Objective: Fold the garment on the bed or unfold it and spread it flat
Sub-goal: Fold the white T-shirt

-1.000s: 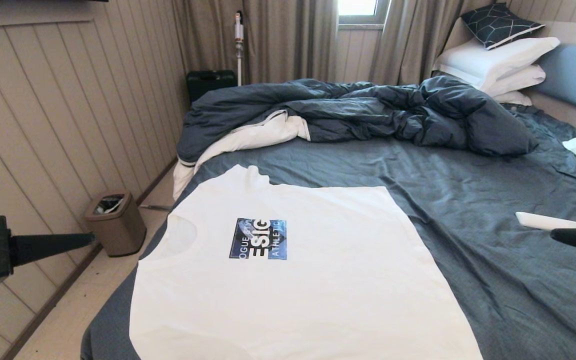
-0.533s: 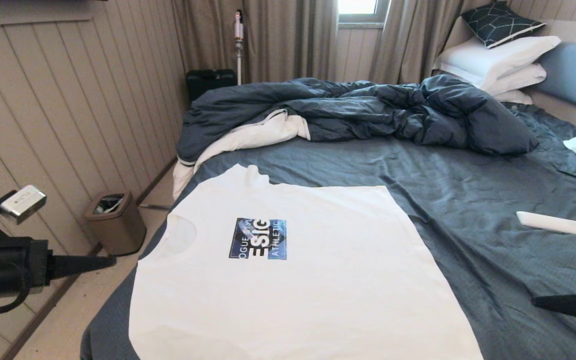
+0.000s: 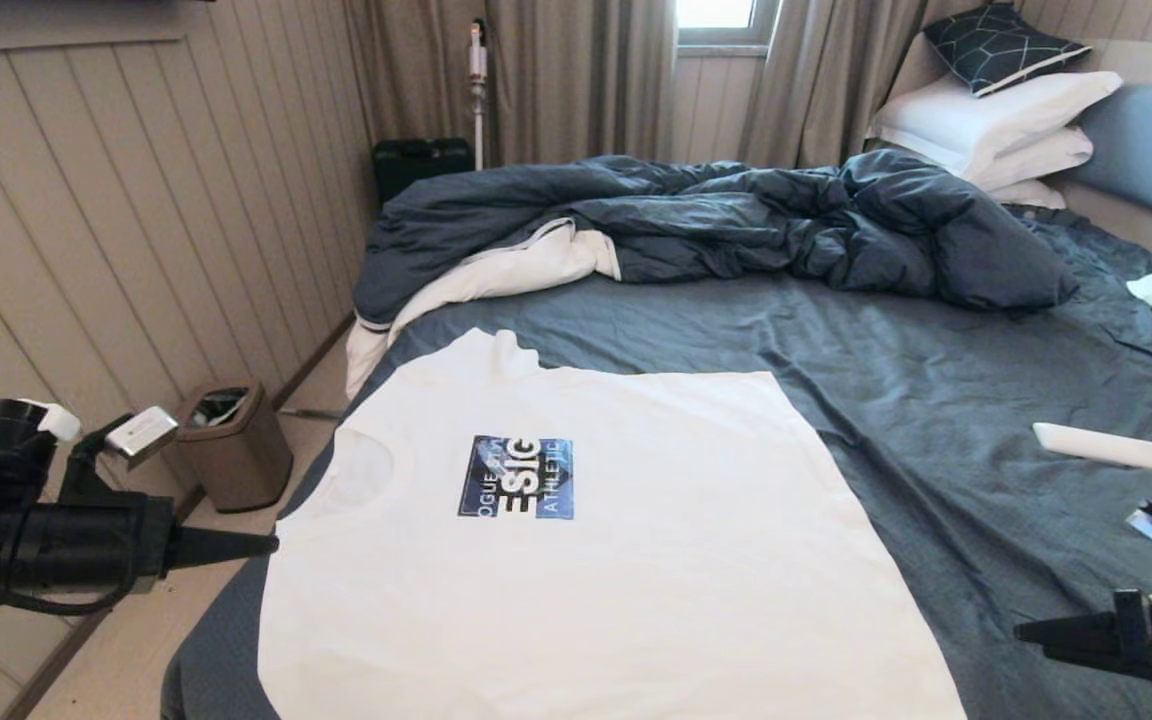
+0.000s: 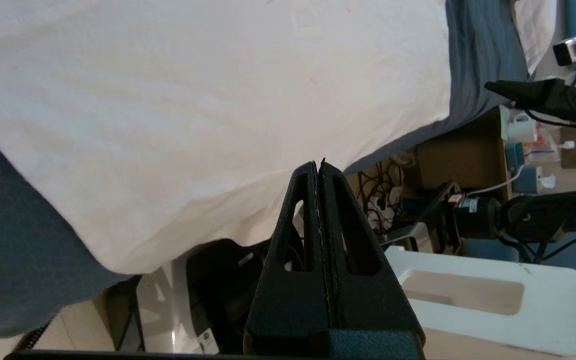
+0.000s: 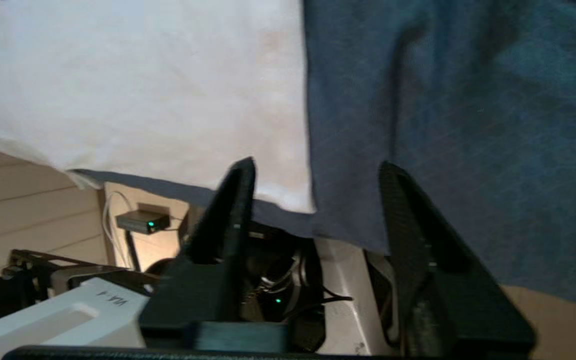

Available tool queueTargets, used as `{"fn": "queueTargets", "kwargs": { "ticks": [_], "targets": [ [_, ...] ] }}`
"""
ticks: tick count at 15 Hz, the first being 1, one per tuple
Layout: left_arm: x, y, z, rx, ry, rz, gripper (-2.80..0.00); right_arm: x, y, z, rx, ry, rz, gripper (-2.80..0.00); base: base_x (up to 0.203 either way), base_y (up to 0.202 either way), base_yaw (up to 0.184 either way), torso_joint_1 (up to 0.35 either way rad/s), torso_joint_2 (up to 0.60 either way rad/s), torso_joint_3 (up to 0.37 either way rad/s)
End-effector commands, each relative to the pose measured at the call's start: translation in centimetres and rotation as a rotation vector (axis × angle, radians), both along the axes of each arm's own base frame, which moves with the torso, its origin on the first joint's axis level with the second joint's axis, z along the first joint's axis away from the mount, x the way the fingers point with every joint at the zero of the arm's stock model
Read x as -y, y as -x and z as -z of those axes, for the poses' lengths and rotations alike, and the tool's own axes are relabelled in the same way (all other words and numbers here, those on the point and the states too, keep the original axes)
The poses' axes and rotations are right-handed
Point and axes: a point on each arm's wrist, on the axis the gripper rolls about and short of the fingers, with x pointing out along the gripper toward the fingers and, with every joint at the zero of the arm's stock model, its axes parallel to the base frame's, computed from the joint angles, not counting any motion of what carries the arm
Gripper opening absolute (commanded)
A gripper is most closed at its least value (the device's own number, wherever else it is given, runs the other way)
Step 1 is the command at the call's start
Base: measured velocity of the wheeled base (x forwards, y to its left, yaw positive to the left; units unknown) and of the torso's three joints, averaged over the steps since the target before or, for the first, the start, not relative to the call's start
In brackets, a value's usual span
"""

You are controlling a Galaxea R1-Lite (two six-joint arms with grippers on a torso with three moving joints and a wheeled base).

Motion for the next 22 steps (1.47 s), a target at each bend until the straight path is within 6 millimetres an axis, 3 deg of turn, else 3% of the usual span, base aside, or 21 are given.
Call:
{"fn": "queueTargets", "kwargs": {
  "ticks": [1,3,9,15,22],
  "targets": [
    [-0.2,-0.9,0.8,-0.018,0.006,0.008,-2.80,0.2,-0.9,2.3,-0.048,-0.017,-0.018,0.00,0.000,0.000,0.000,0.000,0.00,0.000],
    [-0.2,-1.1,1.2,-0.022,0.004,0.014,-2.80,-0.5,-1.7,3.5,-0.035,0.003,-0.058,0.00,0.000,0.000,0.000,0.000,0.00,0.000],
    [-0.3,-1.2,1.4,-0.016,0.000,0.020,-2.80,-3.9,-1.5,3.8,-0.050,-0.004,-0.173,0.00,0.000,0.000,0.000,0.000,0.00,0.000],
    [-0.3,-1.2,1.4,-0.014,0.000,0.020,-2.80,-4.2,-3.6,4.4,-0.010,-0.001,-0.161,0.00,0.000,0.000,0.000,0.000,0.00,0.000],
    [-0.3,-1.2,1.3,-0.013,0.000,0.019,-2.80,-6.8,-4.7,4.3,-0.046,-0.058,-0.208,0.00,0.000,0.000,0.000,0.000,0.00,0.000]
  ]
}}
